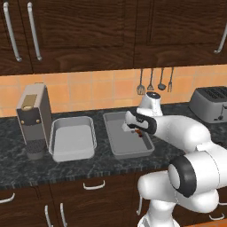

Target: Place one sweet potato and one chicken drumstick in each tupperware on the nearby counter, to pack two identical lunches.

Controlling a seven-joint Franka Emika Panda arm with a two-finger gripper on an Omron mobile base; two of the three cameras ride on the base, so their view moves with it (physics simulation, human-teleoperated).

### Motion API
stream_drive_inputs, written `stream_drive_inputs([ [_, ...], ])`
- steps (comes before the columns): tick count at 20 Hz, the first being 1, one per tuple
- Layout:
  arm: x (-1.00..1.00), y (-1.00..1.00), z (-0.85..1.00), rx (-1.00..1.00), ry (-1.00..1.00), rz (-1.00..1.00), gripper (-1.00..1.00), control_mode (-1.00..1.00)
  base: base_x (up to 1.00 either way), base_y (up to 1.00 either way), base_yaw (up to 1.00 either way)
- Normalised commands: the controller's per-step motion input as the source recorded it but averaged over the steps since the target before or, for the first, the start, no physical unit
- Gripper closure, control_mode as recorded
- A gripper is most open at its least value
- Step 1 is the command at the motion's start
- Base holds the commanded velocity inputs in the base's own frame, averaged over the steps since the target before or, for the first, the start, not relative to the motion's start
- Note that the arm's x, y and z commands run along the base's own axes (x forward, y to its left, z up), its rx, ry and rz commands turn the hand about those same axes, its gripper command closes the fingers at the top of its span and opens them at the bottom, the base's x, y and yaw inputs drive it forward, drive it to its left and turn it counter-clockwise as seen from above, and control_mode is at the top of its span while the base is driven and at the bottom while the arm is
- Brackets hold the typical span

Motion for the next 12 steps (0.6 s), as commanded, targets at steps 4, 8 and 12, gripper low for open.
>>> stream_drive_inputs([
  [4,-0.01,0.06,-0.21,-0.03,0.05,0.00,1.00,-1.00,0.00,0.00,0.00],
  [8,0.04,0.00,-0.49,0.00,0.01,0.00,1.00,-1.00,0.00,0.00,0.00],
  [12,0.01,0.00,-0.44,0.00,0.00,0.00,1.00,-1.00,0.00,0.00,0.00],
])
